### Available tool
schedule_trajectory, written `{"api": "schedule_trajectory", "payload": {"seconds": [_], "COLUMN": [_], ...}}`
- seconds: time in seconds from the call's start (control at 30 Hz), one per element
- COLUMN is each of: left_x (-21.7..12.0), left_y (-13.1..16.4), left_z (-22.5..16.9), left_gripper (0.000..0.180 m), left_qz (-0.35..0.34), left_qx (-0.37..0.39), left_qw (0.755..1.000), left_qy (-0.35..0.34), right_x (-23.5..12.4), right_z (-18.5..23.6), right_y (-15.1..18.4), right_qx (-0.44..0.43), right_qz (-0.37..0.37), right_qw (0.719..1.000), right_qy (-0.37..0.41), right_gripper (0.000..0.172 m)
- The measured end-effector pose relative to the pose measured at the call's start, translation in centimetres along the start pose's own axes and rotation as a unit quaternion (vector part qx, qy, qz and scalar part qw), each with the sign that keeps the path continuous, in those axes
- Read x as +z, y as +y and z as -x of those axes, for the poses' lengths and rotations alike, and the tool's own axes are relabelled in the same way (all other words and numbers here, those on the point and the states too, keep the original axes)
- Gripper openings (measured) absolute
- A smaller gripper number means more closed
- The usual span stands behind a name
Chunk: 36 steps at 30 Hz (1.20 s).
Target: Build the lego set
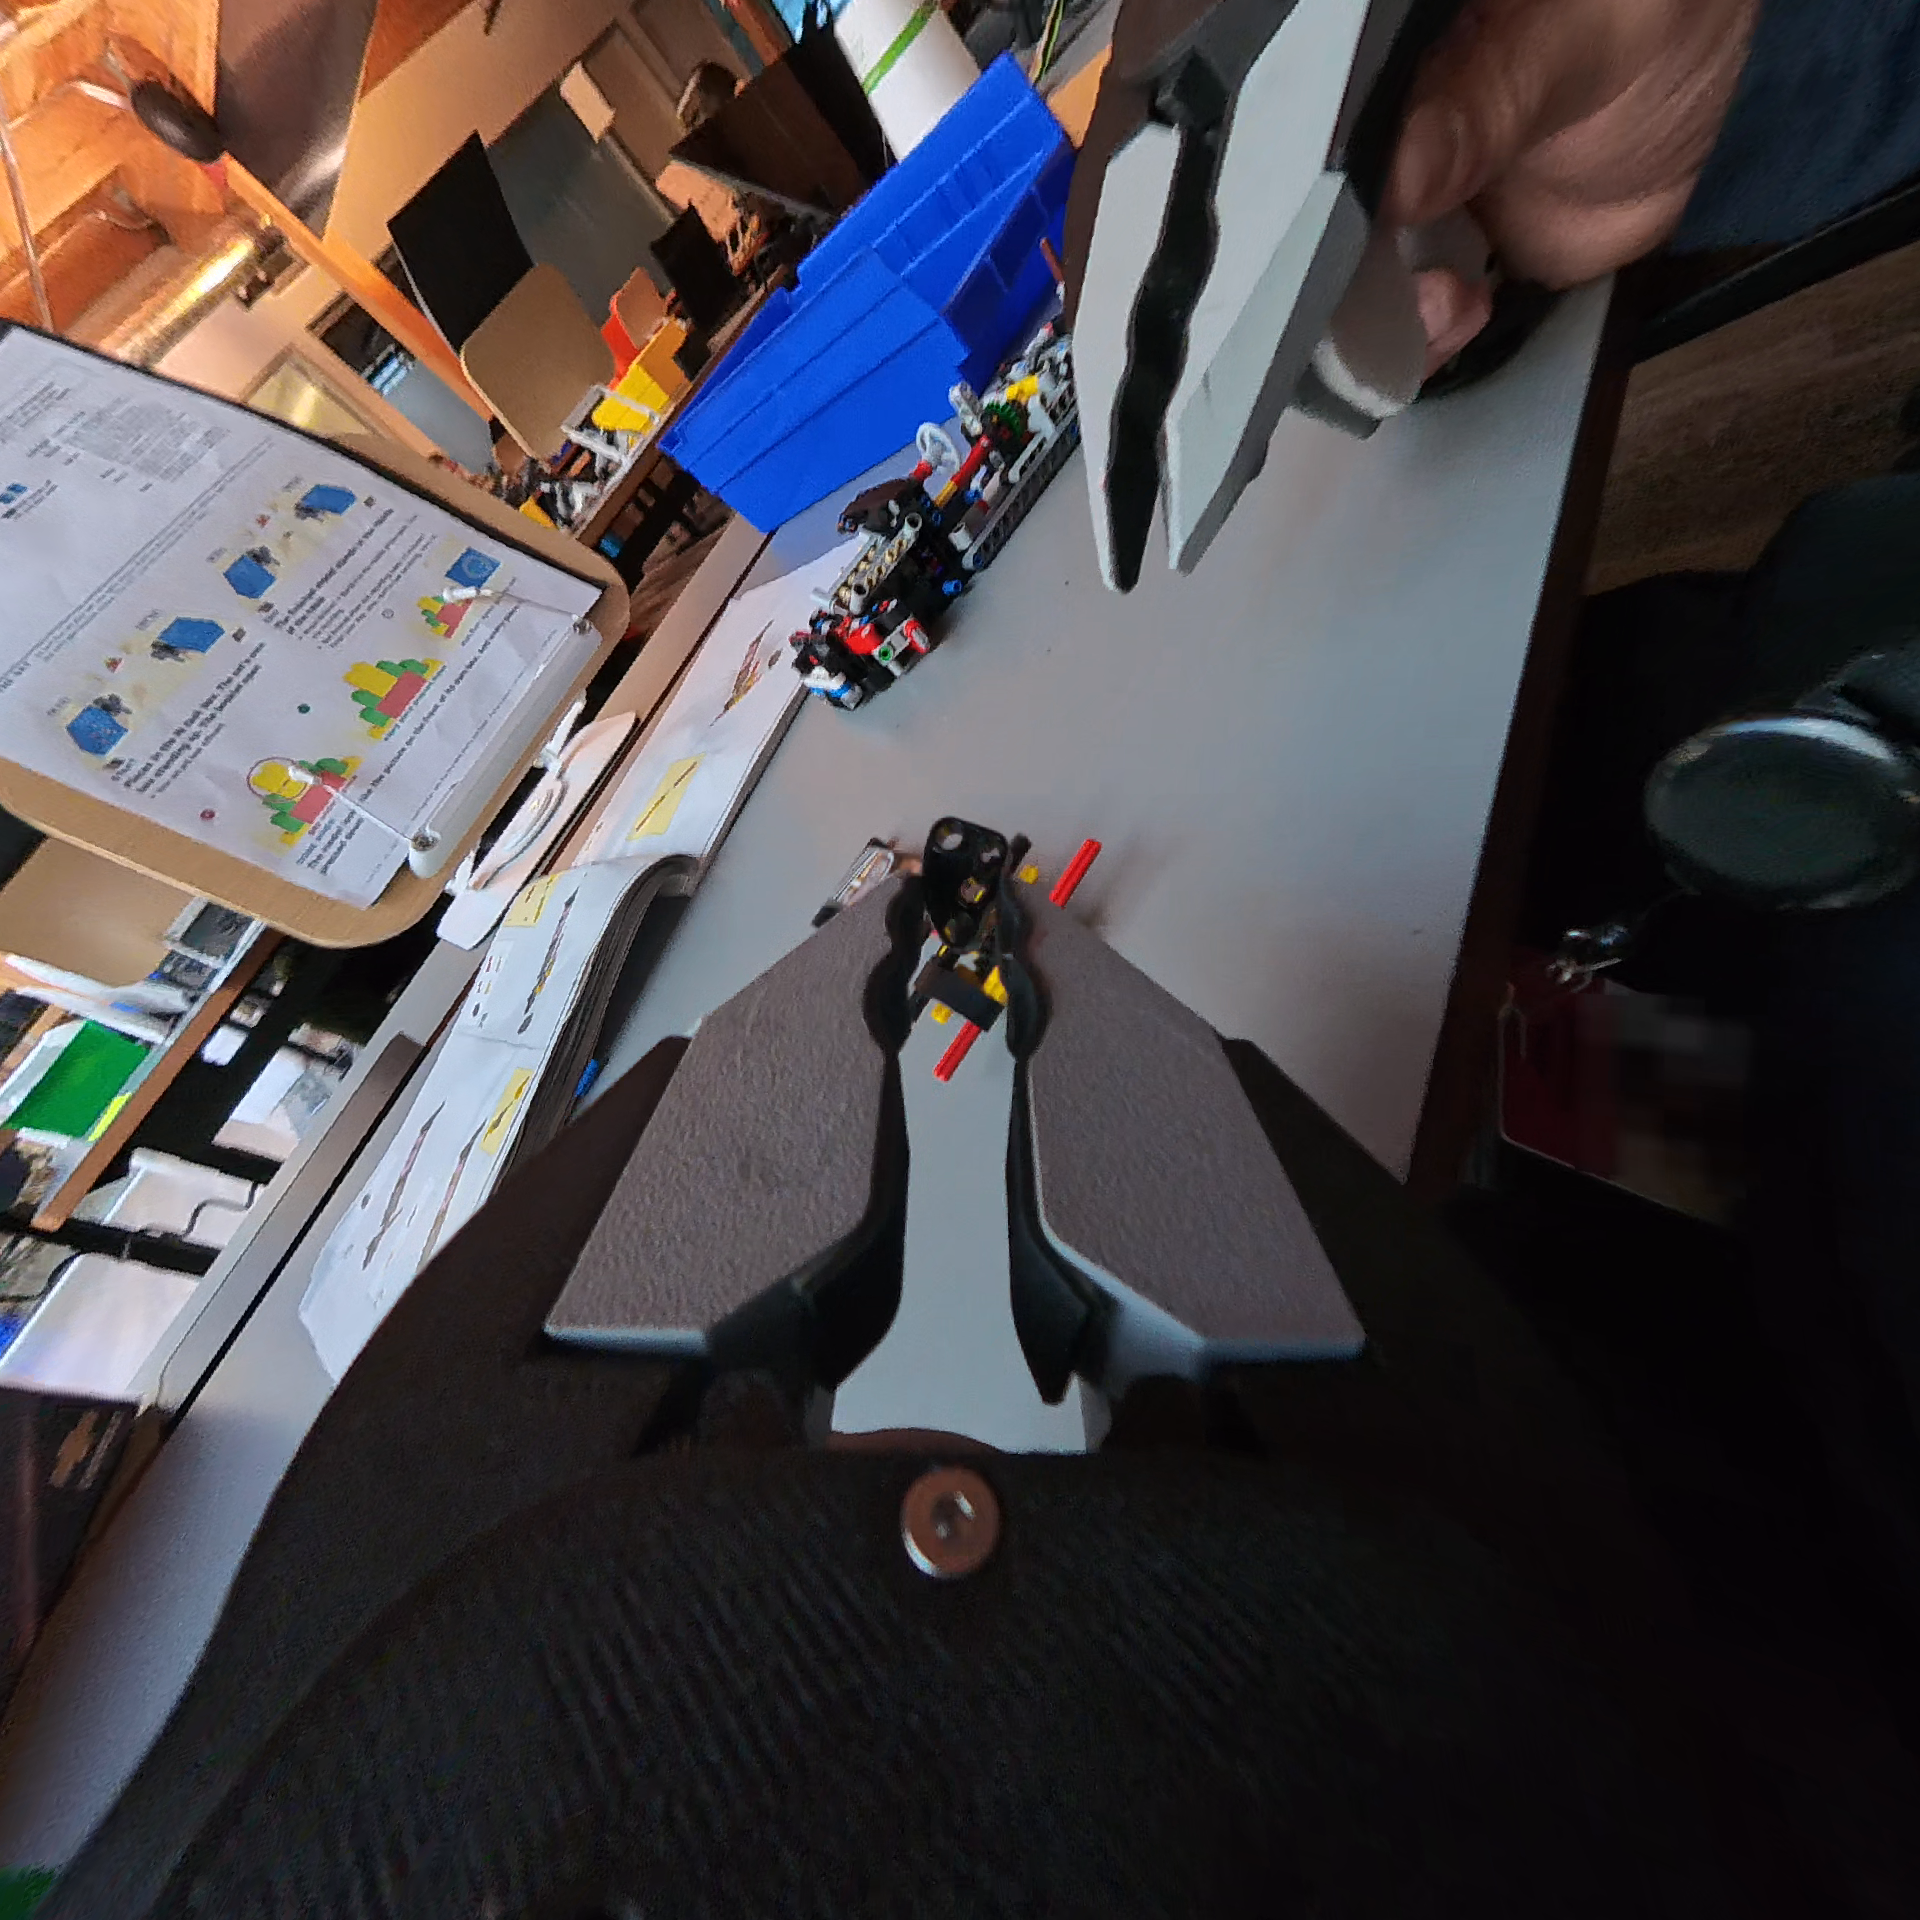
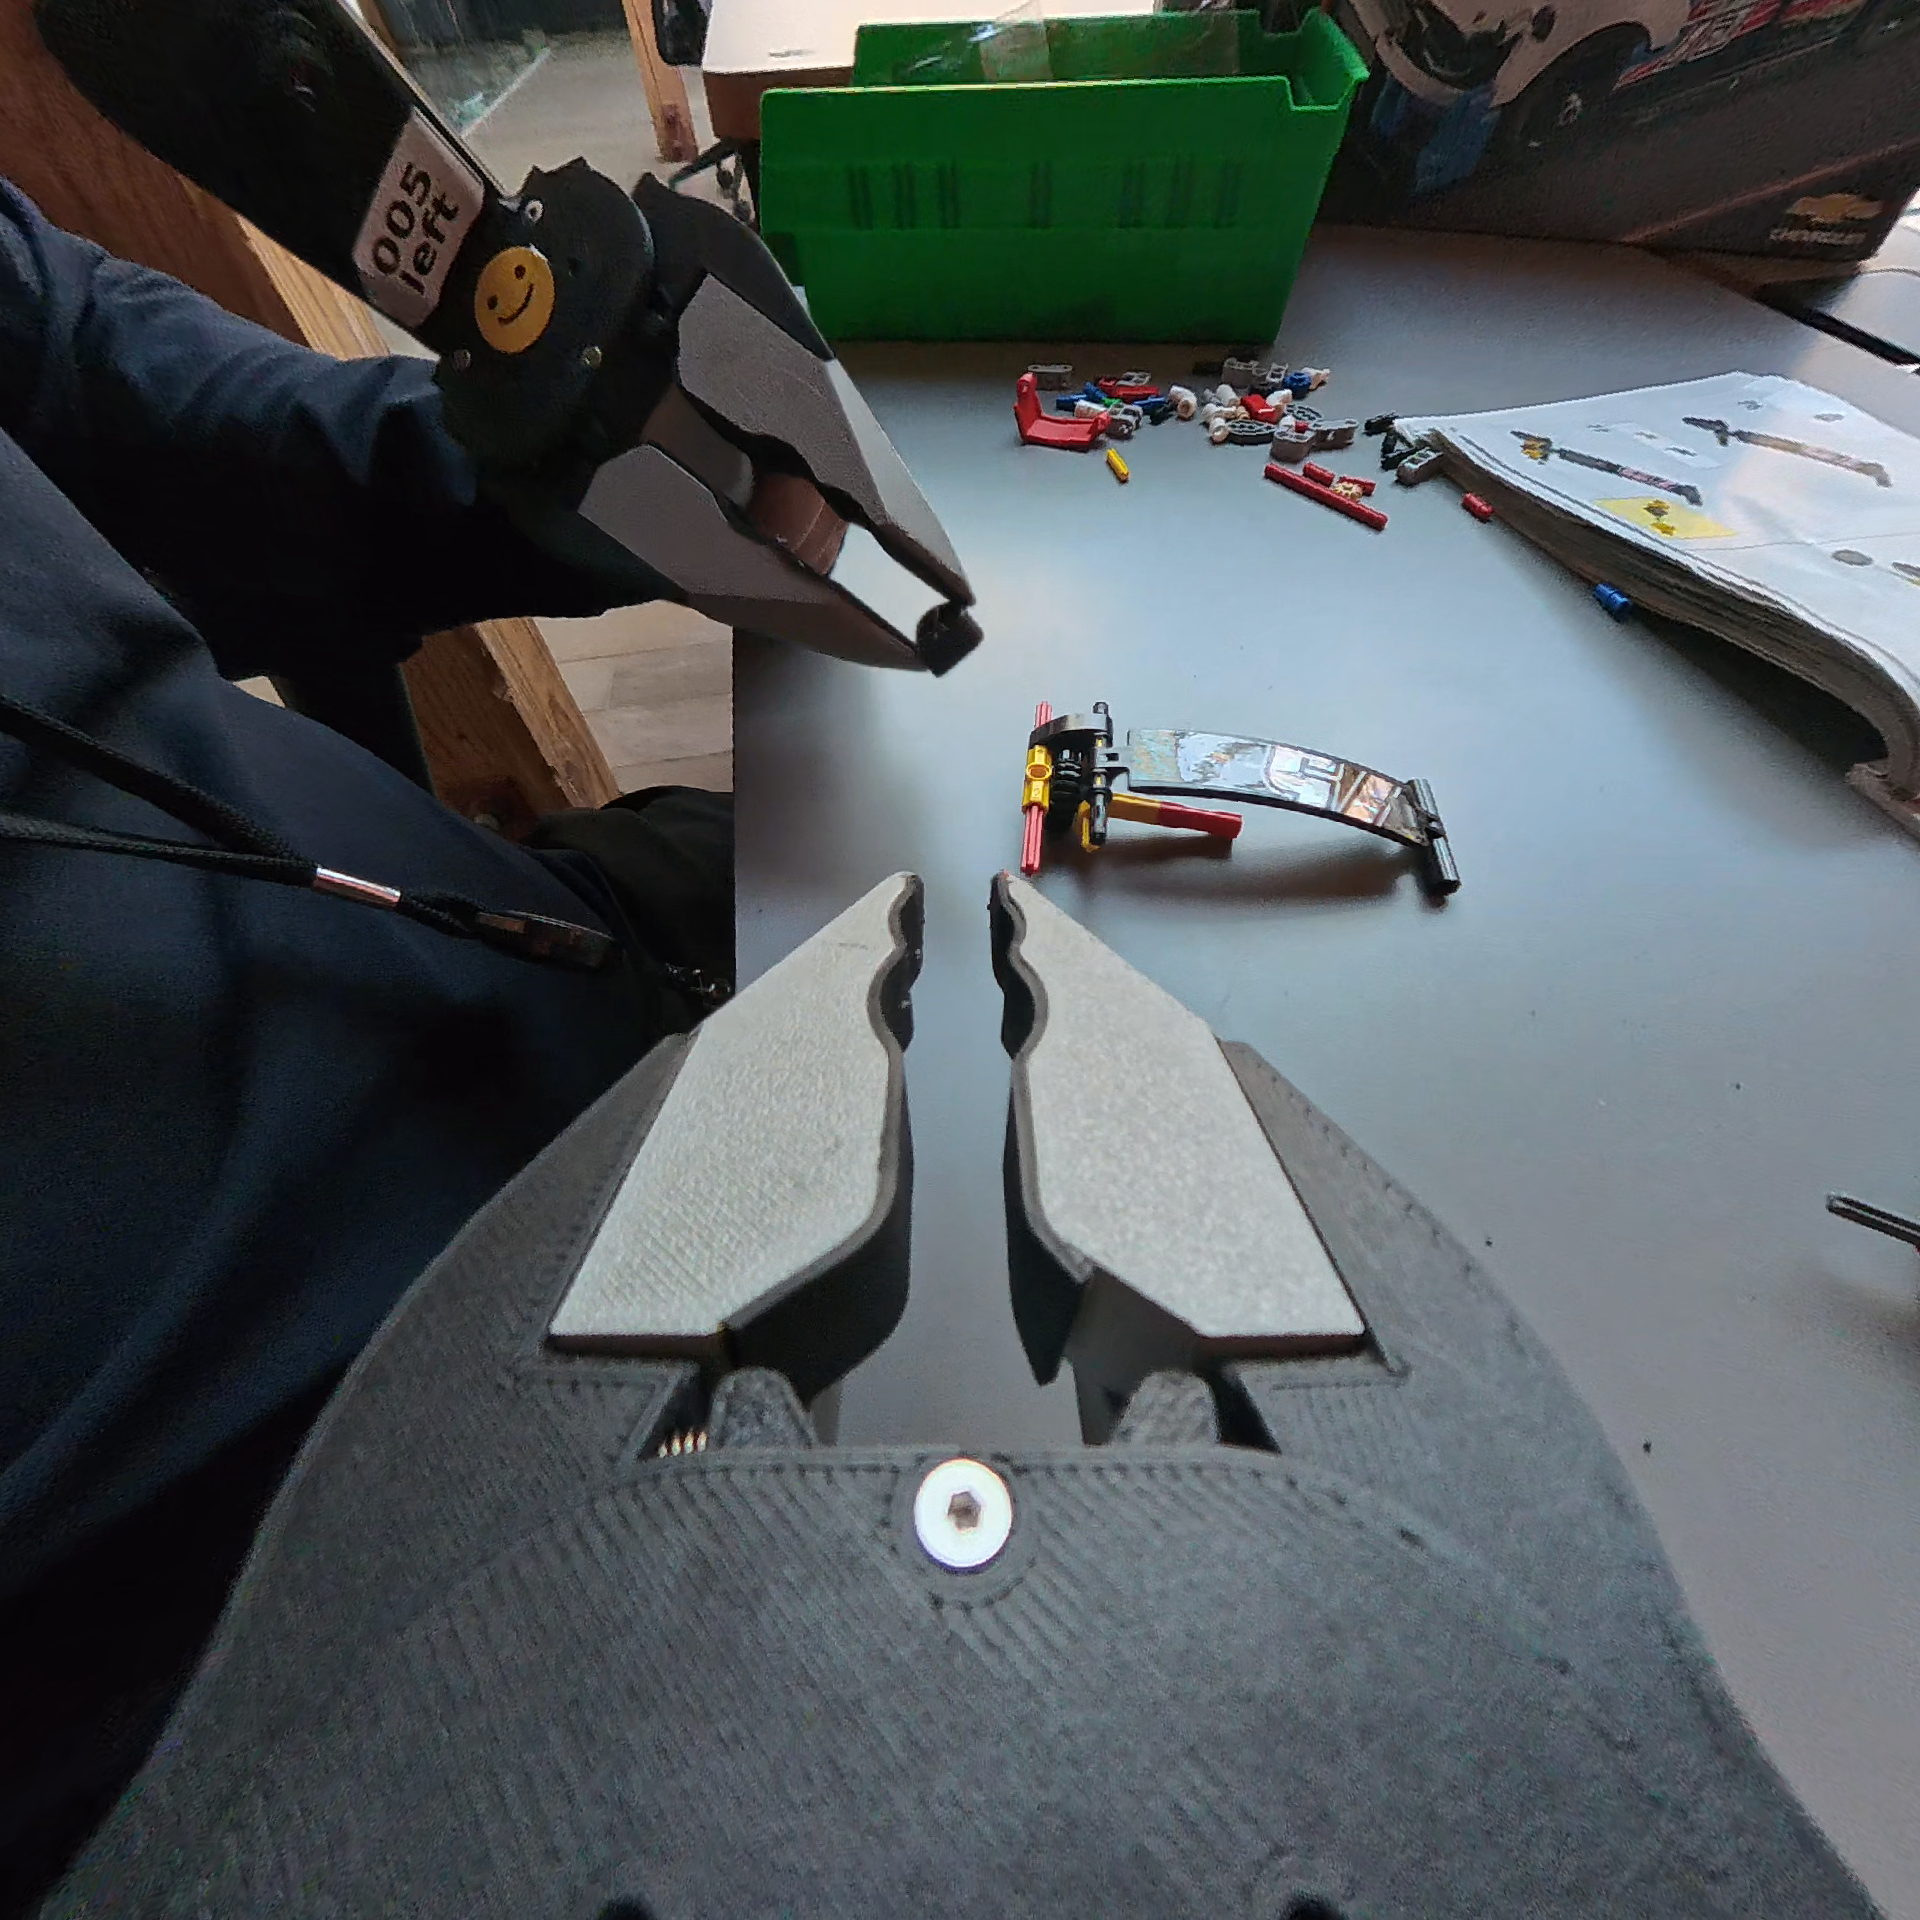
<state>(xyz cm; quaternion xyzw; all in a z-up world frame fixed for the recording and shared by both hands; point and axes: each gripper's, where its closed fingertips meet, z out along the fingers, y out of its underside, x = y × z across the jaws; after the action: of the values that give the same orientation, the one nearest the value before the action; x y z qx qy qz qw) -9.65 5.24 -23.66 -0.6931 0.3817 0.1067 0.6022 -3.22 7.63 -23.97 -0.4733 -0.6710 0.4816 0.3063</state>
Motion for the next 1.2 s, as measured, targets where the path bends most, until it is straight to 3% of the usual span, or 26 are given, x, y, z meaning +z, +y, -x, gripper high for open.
{"api": "schedule_trajectory", "payload": {"seconds": [0.13, 0.27, 0.43, 0.6, 0.77, 0.9, 1.0, 1.1, 1.2], "left_x": [0.9, 1.1, 1.1, 0.8, 0.7, 0.2, 0.3, 0.2, 0.3], "left_y": [0.6, -0.6, -1.3, -2.3, -2.5, -3.1, -1.9, -2.3, -3.7], "left_z": [0.0, 0.1, -1.5, -1.5, -2.1, -2.3, -2.4, -3.2, -3.1], "left_gripper": [0.011, 0.011, 0.011, 0.011, 0.011, 0.010, 0.026, 0.030, 0.021], "left_qz": [0.048, 0.067, 0.067, 0.037, 0.022, -0.013, 0.006, -0.002, -0.032], "left_qx": [0.006, 0.093, 0.152, 0.148, 0.152, 0.088, -0.043, -0.195, -0.281], "left_qw": [0.999, 0.992, 0.985, 0.986, 0.987, 0.996, 0.997, 0.967, 0.936], "left_qy": [-0.024, -0.058, -0.053, -0.062, -0.054, -0.017, 0.061, 0.164, 0.208], "right_x": [1.3, 3.5, 4.1, 4.5, 4.1, 3.1, 2.2, 1.6, 1.7], "right_z": [0.3, 1.4, 1.1, 1.0, 1.9, 1.5, 1.3, 1.8, 2.2], "right_y": [-1.4, -2.1, -2.3, -1.9, -1.9, -1.7, -1.8, -2.1, -1.8], "right_qx": [0.031, 0.071, 0.109, 0.122, 0.119, 0.074, 0.038, 0.006, -0.021], "right_qz": [-0.030, -0.019, -0.022, -0.012, -0.011, -0.009, -0.012, -0.016, -0.002], "right_qw": [0.999, 0.997, 0.994, 0.992, 0.990, 0.994, 0.995, 0.994, 0.994], "right_qy": [0.008, -0.013, -0.017, -0.032, -0.079, -0.081, -0.087, -0.106, -0.111], "right_gripper": [0.010, 0.016, 0.018, 0.017, 0.006, 0.006, 0.005, 0.006, 0.006]}}
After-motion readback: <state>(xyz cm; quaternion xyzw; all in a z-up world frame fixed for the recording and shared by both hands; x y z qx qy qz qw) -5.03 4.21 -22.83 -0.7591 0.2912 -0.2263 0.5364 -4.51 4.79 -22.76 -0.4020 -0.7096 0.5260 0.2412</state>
